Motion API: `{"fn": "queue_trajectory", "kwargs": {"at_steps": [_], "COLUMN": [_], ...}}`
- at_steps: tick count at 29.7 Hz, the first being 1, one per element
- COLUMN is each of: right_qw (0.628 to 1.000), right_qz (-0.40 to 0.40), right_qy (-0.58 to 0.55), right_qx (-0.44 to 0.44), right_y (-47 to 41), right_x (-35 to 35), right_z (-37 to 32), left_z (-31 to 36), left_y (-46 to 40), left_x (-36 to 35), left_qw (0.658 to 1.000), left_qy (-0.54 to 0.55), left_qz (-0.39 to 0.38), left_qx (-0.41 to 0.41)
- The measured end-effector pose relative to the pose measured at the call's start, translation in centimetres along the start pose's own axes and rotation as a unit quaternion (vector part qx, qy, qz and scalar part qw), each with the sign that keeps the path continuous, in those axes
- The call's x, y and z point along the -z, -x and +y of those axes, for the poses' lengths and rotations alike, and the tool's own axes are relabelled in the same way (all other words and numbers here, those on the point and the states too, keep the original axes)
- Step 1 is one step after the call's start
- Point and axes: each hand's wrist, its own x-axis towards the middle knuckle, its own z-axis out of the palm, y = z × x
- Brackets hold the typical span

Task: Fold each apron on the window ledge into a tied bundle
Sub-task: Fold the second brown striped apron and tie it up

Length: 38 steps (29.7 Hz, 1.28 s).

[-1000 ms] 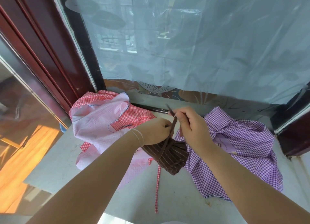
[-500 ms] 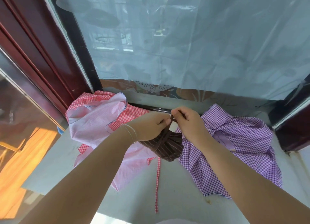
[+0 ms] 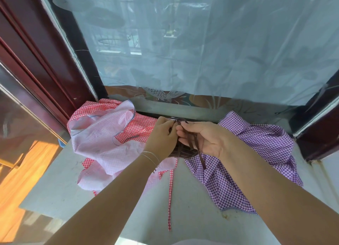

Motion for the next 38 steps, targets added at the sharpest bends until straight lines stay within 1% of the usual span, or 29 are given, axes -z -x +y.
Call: {"fn": "queue_trajectory", "kwargs": {"at_steps": [3, 6, 7, 10, 13, 15, 17, 18, 21, 25, 26, 29, 30, 31, 33, 35, 36, 38], "right_qw": [0.992, 0.969, 0.954, 0.895, 0.844, 0.791, 0.744, 0.729, 0.69, 0.658, 0.639, 0.559, 0.539, 0.528, 0.53, 0.555, 0.579, 0.645], "right_qz": [0.013, 0.029, 0.041, 0.078, 0.105, 0.129, 0.15, 0.161, 0.172, 0.195, 0.205, 0.249, 0.257, 0.258, 0.255, 0.253, 0.246, 0.208], "right_qy": [0.122, 0.241, 0.289, 0.423, 0.496, 0.556, 0.594, 0.605, 0.636, 0.668, 0.687, 0.744, 0.756, 0.764, 0.762, 0.736, 0.72, 0.686], "right_qx": [0.02, 0.053, 0.07, 0.12, 0.174, 0.222, 0.265, 0.279, 0.299, 0.287, 0.278, 0.269, 0.269, 0.267, 0.271, 0.293, 0.295, 0.265], "right_y": [-0.2, -0.3, -0.3, -0.3, -0.2, -0.2, -0.4, -0.5, -1.0, -1.7, -1.8, -2.2, -2.2, -2.3, -2.4, -2.5, -2.5, -2.3], "right_x": [0.5, 0.6, 0.6, 0.3, 0.0, 0.2, 0.3, 0.5, 0.8, 0.4, 0.2, 0.2, 0.3, 0.3, 0.1, -0.2, -0.3, -0.4], "right_z": [0.0, 0.0, 0.1, 0.3, 0.5, 0.7, 1.1, 1.3, 1.7, 1.8, 1.9, 2.1, 2.2, 2.3, 2.5, 2.6, 2.5, 2.0], "left_z": [0.0, -0.2, -0.2, -0.1, 0.1, 0.3, 0.3, 0.3, 0.2, 0.3, 0.2, 0.0, -0.1, -0.3, -0.6, -0.8, -0.9, -1.0], "left_y": [0.0, -0.2, -0.3, -0.3, -0.5, -0.5, -0.4, -0.4, -0.4, -0.8, -0.8, -1.0, -1.0, -1.0, -0.8, -0.7, -0.7, -0.7], "left_x": [-0.3, -0.6, -0.6, -0.7, -0.6, -0.3, -0.2, -0.2, -0.2, -0.5, -0.6, -0.5, -0.4, -0.4, -0.2, 0.0, 0.1, 0.3], "left_qw": [0.999, 0.997, 0.997, 0.998, 1.0, 0.999, 0.997, 0.994, 0.987, 0.972, 0.968, 0.956, 0.955, 0.954, 0.96, 0.971, 0.975, 0.978], "left_qy": [0.033, 0.046, 0.046, 0.028, 0.003, -0.018, -0.046, -0.065, -0.119, -0.197, -0.218, -0.263, -0.263, -0.256, -0.225, -0.186, -0.17, -0.16], "left_qz": [-0.007, -0.021, -0.02, -0.014, -0.004, -0.002, -0.005, -0.006, 0.005, 0.016, 0.013, 0.004, 0.009, 0.017, 0.039, 0.049, 0.051, 0.054], "left_qx": [0.027, 0.052, 0.058, 0.05, 0.006, -0.029, -0.068, -0.084, -0.108, -0.124, -0.124, -0.13, -0.14, -0.153, -0.163, -0.145, -0.135, -0.123]}}
